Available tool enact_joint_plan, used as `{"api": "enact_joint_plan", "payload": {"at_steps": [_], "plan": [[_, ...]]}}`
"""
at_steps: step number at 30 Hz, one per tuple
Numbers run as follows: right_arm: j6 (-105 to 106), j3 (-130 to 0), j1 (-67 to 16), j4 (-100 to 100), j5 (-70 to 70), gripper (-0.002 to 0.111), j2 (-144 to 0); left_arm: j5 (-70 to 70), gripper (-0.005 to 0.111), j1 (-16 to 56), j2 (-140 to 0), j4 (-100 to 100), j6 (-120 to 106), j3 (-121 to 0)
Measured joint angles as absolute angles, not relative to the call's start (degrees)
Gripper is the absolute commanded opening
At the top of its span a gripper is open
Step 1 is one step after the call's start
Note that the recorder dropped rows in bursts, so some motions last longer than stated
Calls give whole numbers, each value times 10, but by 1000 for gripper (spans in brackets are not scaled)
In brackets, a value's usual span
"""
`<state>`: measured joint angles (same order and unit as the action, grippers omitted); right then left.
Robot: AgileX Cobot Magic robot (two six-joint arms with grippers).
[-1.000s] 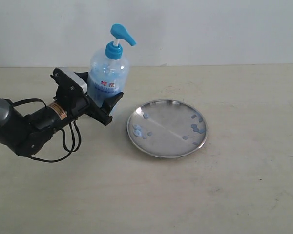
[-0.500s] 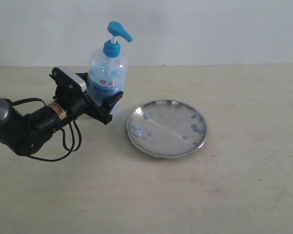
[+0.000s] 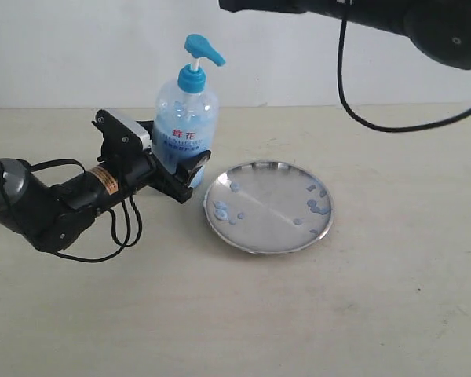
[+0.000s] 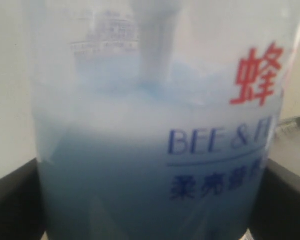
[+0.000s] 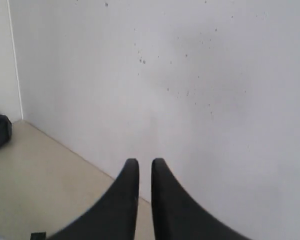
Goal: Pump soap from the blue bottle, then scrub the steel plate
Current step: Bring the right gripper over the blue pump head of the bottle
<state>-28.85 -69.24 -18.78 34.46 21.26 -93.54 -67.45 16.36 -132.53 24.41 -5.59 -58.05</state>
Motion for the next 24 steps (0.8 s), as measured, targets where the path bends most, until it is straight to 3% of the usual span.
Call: {"api": "enact_joint_plan", "payload": {"at_steps": [12, 24], "plan": [[-315, -764, -189, 346, 227, 0, -1070, -675, 4, 164, -1325, 244, -62, -580], [-283, -776, -236, 363, 238, 0, -1080, -666, 4, 165, -1323, 238, -72, -580]]}}
